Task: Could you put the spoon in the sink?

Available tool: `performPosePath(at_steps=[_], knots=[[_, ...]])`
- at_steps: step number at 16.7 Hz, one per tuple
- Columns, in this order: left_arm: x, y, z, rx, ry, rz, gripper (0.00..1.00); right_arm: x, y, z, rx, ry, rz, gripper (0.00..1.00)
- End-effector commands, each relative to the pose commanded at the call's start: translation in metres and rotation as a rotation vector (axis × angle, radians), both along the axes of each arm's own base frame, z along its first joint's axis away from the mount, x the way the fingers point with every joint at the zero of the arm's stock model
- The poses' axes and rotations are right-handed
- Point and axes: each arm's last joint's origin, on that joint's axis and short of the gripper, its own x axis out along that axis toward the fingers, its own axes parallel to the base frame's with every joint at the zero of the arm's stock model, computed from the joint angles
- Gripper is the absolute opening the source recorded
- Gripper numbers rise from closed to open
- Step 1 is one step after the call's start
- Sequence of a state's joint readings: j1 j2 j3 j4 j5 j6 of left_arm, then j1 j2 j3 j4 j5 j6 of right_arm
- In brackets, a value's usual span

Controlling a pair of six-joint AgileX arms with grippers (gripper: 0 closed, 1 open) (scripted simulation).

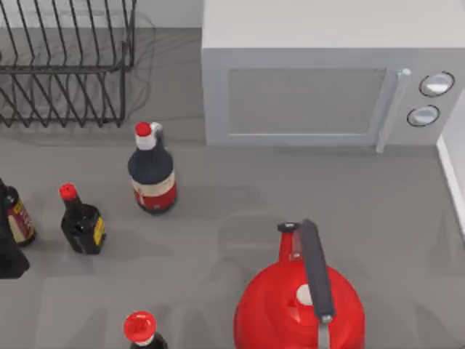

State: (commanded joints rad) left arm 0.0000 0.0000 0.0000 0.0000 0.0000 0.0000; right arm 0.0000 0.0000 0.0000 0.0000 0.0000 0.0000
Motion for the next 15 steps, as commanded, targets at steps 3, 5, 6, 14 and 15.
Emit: performPosePath(at_steps=[3, 5, 6, 14, 15], knots=[[0.0, 0.0, 0.0, 0.0, 0.0, 0.0, 1.0, 0.0, 0.0, 0.002, 0.008, 0.014, -0.002, 1.0], [0.0, 0.0, 0.0, 0.0, 0.0, 0.0, 1.0, 0.001, -0.001, 0.008, 0.043, 0.072, -0.009, 1.0], [0.0, 0.0, 0.0, 0.0, 0.0, 0.0, 1.0, 0.002, -0.001, 0.012, 0.069, 0.119, -0.015, 1.0], [0.0, 0.0, 0.0, 0.0, 0.0, 0.0, 1.0, 0.045, -0.007, 0.036, 0.393, 0.84, -0.216, 1.0], [0.0, 0.0, 0.0, 0.0, 0.0, 0.0, 1.0, 0.054, -0.008, 0.036, 0.432, 0.939, -0.262, 1.0]])
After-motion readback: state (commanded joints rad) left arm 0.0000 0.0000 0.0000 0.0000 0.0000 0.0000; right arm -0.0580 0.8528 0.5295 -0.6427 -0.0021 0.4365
